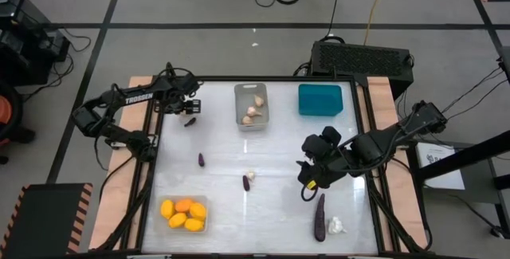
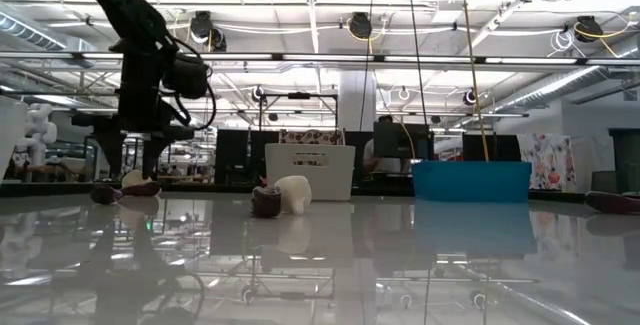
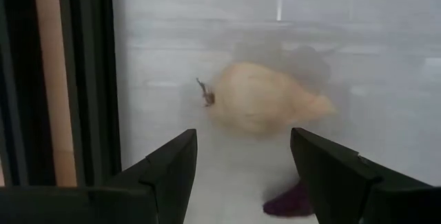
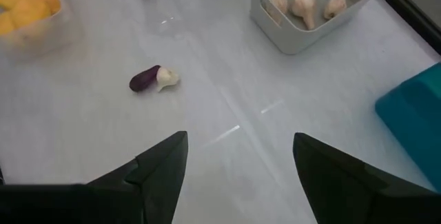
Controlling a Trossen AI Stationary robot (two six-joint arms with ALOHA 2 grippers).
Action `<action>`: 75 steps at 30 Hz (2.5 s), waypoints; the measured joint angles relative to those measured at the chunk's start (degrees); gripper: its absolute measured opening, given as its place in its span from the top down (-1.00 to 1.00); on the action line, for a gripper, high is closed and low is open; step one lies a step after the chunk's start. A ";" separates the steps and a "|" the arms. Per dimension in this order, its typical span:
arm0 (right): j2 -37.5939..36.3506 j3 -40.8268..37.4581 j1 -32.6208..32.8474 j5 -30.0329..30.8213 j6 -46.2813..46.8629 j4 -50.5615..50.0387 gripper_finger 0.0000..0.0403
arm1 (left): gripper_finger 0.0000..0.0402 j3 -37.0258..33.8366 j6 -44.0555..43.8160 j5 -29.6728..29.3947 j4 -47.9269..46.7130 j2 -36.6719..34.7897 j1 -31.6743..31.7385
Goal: Sort produce into baskets
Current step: Put the garlic into the white bin
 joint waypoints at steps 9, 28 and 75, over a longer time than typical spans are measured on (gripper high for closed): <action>0.02 0.00 0.00 -0.10 0.55 -0.02 -0.27 | -0.20 -1.68 2.23 -0.05 5.74 -0.02 0.76; 0.02 0.00 -0.05 -0.28 1.00 0.02 -0.27 | -0.20 -1.68 8.86 -3.61 9.70 -0.02 0.76; 0.04 -0.02 -0.14 -0.24 -0.55 -0.68 -0.27 | 0.28 4.87 5.33 6.43 26.88 -2.40 -6.90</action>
